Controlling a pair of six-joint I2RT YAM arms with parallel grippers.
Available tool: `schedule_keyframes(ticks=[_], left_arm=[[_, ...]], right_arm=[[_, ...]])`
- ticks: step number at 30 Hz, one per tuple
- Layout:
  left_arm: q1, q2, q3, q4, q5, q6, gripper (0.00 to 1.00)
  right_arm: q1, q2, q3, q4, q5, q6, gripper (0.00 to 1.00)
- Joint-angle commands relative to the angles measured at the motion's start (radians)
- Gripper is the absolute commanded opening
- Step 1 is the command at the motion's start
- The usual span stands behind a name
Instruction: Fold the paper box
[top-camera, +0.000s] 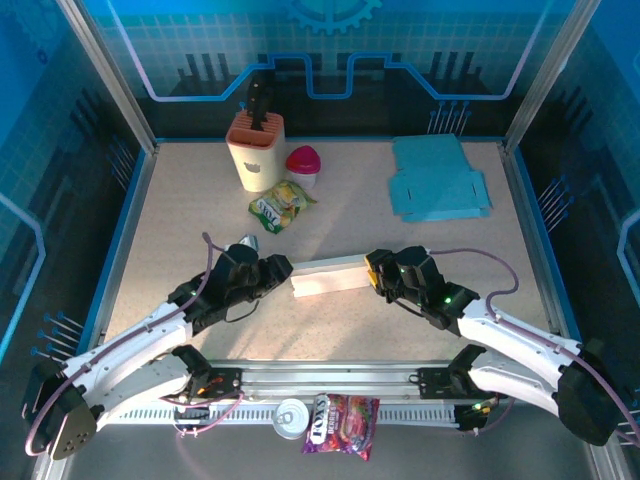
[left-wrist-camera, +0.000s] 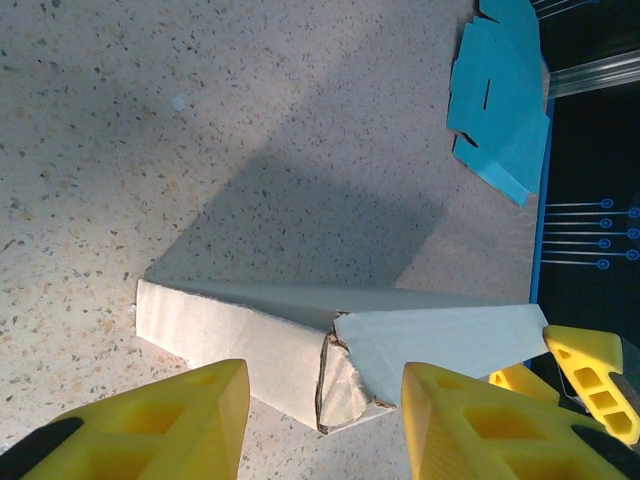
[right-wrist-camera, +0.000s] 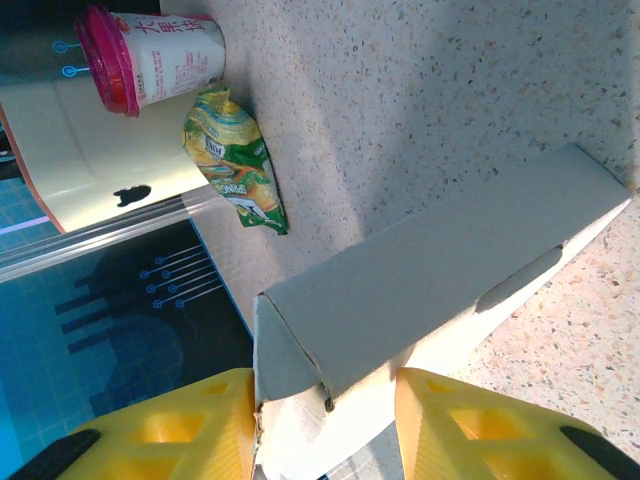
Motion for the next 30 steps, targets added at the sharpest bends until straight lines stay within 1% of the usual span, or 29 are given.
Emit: schedule_keyframes(ticks=[1,3,7,15,21,27,30], left_arm=[[0.008,0.027,-0.009,0.037,0.033,-0.017,0.44],[0.007,0.039,-0.017,0.04,0.032,-0.018,0.43],[0.007,0.027,-0.041,0.043,0.022,-0.02,0.37],[0.008,-0.002,-0.083,0.023,-0.003,-0.016,0.35],[0.008,0.022,-0.123,0.06,0.018,-0.014,0.31],[0.008,0.013,-0.147,0.048,0.002,-0.013,0.25],[0.007,0.003,-0.15,0.039,-0.002,-0.01,0.24]], right_arm=[[-0.009,0.017,0.005,-0.045,0.006,-0.013,0.39],[-0.009,0.017,0.003,-0.045,0.005,-0.011,0.4],[-0.009,0.014,0.0,-0.047,0.005,-0.01,0.4],[-0.009,0.023,0.0,-0.051,0.008,-0.017,0.4],[-0.019,0.028,-0.014,-0.041,-0.009,-0.025,0.4],[-0.039,-0.014,0.013,-0.077,-0.019,-0.088,0.44],[-0.041,-0.045,0.046,-0.116,-0.015,-0.131,0.47]])
